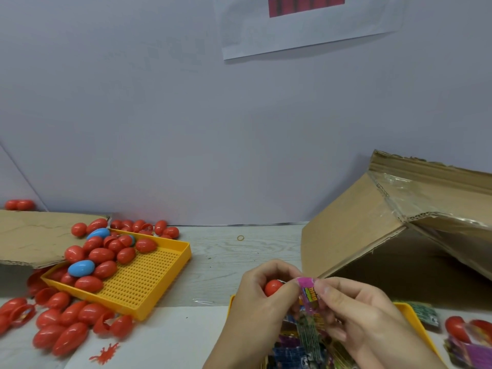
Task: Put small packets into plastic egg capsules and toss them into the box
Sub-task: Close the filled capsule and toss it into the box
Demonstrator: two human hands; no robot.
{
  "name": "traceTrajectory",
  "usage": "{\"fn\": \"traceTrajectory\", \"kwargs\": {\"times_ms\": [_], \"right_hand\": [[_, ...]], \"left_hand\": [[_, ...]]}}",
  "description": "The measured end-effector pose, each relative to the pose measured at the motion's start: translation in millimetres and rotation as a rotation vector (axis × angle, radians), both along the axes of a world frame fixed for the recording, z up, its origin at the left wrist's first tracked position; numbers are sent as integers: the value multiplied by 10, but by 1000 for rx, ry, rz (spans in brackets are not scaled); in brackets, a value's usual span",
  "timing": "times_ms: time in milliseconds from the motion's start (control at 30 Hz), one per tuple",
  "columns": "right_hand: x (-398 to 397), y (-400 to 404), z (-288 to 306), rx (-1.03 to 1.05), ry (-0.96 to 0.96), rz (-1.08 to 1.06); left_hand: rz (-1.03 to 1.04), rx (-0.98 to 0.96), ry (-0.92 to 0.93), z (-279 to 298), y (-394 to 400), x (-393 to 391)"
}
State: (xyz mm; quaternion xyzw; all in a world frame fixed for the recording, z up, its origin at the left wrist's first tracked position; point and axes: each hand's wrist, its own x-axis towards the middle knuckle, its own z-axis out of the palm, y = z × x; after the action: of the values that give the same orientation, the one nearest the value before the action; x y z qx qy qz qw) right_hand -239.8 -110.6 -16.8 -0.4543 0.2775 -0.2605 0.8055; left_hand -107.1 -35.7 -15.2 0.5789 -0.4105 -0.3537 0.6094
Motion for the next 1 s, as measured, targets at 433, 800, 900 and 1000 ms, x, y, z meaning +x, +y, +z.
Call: {"fn": "traceTrajectory", "kwargs": {"times_ms": [433,800,900,1000], "right_hand": [[-3,-48,-48,-37,-91,-349],[-10,13,-12,-399,48,-451],[-7,21,10,-380,50,-446],[-8,26,18,-372,52,-440]], "left_hand": [[39,85,283,-38,-53,2],[172,26,-3,-10,3,2],[282,35,-134,-1,-2,-2],[348,33,-217,4,-5,-16]]}}
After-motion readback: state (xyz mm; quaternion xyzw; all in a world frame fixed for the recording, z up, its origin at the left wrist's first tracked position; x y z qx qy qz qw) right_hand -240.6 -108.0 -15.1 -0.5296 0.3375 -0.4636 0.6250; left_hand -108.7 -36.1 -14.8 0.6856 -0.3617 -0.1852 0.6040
